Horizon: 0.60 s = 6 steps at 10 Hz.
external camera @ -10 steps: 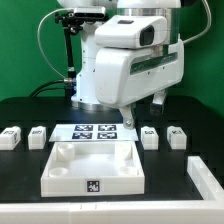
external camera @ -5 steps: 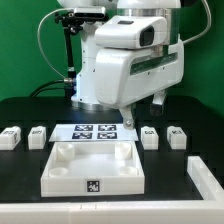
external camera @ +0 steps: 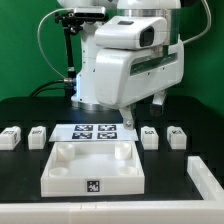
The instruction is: Assemble one leg
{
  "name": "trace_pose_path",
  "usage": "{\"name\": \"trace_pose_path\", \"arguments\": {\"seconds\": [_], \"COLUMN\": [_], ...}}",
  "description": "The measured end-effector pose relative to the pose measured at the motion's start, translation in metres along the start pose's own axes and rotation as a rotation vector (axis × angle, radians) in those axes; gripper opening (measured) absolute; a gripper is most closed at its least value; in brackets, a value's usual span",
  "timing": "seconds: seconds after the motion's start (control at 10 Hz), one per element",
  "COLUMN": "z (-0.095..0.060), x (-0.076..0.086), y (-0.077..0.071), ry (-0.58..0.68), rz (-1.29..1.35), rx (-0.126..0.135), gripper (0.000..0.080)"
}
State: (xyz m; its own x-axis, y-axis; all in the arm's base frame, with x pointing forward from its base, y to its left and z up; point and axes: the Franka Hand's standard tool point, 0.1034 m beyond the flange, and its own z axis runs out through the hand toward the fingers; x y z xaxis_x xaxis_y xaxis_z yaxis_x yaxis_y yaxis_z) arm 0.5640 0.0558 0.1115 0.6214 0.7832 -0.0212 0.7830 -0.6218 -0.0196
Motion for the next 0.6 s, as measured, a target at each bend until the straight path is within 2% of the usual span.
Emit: {"name": "trace_pose_path", "arguments": {"seconds": [0.1, 0.3, 0.4, 0.6], "z": [0.006, 0.031, 0.049, 0.081], "x": [-0.015, -0.071, -0.107, -0.141], "y": [-0.005, -0.033, -0.042, -0.052], "ry": [0.002, 0.01, -0.001, 0.022], "rz": [-0.091, -0.191, -0.421, -0.676], "rx": [-0.001, -0.01, 0.009, 0.001], "gripper": [0.065, 0.065, 0.065, 0.065]}}
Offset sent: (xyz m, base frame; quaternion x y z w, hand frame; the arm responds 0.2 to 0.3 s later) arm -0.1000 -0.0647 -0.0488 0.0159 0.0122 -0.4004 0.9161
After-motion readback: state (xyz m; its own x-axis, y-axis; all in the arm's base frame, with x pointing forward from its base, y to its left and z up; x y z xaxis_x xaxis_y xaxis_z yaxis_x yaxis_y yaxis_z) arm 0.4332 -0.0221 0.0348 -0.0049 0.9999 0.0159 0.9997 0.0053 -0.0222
